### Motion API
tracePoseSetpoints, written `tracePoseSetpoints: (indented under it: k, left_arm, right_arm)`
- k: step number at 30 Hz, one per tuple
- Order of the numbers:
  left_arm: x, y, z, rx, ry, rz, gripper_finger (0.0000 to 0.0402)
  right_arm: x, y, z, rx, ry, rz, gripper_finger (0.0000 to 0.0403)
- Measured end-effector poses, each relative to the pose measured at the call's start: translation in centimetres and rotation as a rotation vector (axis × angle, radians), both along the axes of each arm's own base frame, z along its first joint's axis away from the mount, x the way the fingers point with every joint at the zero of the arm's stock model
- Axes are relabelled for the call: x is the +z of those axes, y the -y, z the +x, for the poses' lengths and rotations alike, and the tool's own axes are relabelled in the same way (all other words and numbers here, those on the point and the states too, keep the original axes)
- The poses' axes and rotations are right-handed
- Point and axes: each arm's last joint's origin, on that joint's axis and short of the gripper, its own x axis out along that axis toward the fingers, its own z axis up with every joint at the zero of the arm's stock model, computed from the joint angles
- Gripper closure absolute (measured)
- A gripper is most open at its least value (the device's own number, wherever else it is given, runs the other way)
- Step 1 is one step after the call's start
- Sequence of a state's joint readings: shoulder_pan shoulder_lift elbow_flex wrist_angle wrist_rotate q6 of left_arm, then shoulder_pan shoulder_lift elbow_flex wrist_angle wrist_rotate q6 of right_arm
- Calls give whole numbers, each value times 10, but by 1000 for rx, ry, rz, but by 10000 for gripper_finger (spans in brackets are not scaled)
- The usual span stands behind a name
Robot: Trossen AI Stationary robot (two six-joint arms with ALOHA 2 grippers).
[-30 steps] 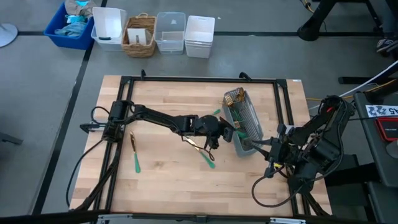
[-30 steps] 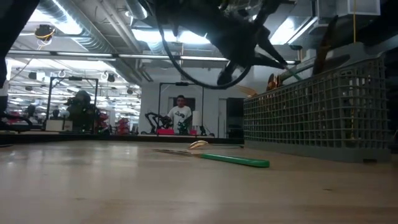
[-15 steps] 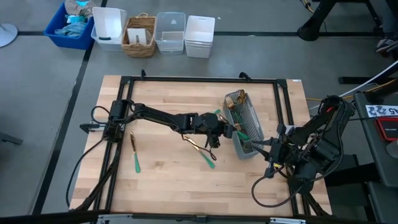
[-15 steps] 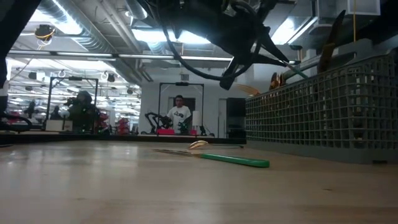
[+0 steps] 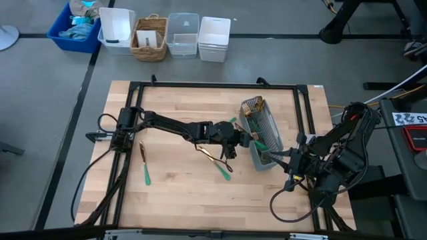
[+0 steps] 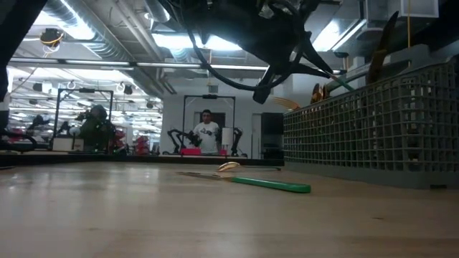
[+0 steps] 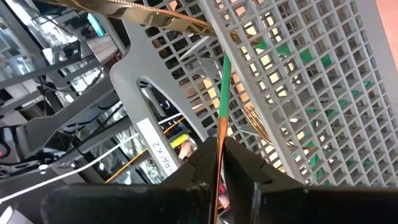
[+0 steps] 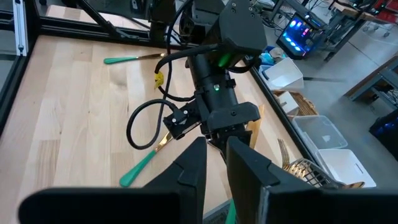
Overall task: Sort silverware
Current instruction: Put the top left fork into the bottom section of the basket, then put the bottom left knife into the bottom section of the basket
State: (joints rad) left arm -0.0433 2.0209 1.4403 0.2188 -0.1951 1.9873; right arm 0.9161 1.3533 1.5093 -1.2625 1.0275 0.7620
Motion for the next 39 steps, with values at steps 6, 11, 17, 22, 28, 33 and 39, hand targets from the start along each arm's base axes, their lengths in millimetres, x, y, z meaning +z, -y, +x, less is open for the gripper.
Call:
tracePoseSetpoints:
  k: [6,11,17,22,28,33,39]
  left_arm:
    - [0,0,0,8,3,-20,382]
    - [0,2,0,14,7,-21,372]
    - [1,7,0,18,13,-55,319]
    - [1,7,0,21,16,-58,287]
    - [1,7,0,28,21,-77,281]
    - [5,13,-1,119,69,-263,281]
    - [14,24,-9,361,158,-567,281]
  right_arm:
    - [0,0,0,0,0,0,340]
    - [0,0,0,0,0,0,340]
    - [0,0,0,0,0,0,340]
    - [0,0,0,0,0,0,340]
    - [0,0,0,0,0,0,340]
    - [0,0,0,0,0,0,340]
    - [2,2,-1,-4,12,-1,340]
